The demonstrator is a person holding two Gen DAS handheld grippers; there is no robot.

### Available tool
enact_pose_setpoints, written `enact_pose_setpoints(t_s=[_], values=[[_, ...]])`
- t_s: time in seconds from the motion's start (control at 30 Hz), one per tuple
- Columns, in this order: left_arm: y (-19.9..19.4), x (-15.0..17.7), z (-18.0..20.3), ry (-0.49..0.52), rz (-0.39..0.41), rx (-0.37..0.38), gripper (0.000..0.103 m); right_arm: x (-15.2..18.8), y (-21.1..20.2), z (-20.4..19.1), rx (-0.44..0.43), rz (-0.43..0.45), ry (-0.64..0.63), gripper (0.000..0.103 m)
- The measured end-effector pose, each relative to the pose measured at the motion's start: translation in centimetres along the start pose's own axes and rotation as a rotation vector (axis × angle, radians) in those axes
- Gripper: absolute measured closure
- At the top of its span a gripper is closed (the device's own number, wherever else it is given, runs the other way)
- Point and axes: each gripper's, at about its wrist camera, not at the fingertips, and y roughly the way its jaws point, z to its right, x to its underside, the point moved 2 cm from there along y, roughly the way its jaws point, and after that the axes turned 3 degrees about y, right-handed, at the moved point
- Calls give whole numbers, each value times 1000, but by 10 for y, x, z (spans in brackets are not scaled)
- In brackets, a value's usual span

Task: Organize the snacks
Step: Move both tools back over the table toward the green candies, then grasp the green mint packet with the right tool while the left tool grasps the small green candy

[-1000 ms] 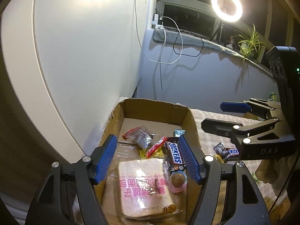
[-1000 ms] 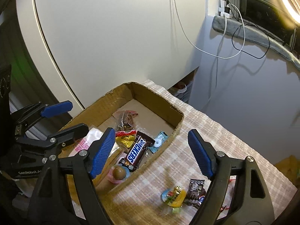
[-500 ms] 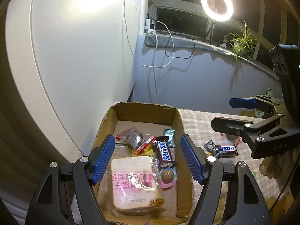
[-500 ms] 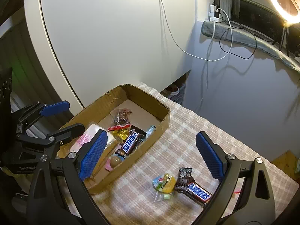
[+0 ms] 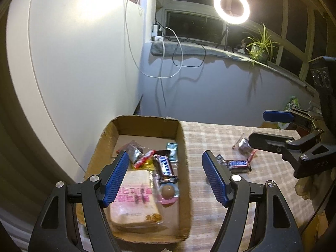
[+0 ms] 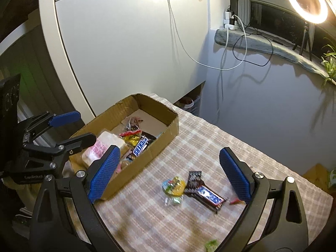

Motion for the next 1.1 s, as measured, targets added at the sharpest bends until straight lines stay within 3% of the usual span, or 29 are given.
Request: enact_pose_setpoints(t_s=[0.43,0.67,0.77,0.83,1.07,1.1], values=[[19,21,52,17,-66,132,31,70,-47,57,72,-61,63,6],[43,48,91,41,-159,207,55,123,-48,81,106,-140,75,6],[54,58,101,28,-191,217,57,140,-46,89,100,-161,91,9],[62,63,104,14,-210,216,57,147,-43,93,96,-175,100,17],[88,68,110,0,-267,195,57,164,-29,91,87,-205,86,20],[92,67,110,-7,-274,194,58,166,-27,91,85,-209,83,25]])
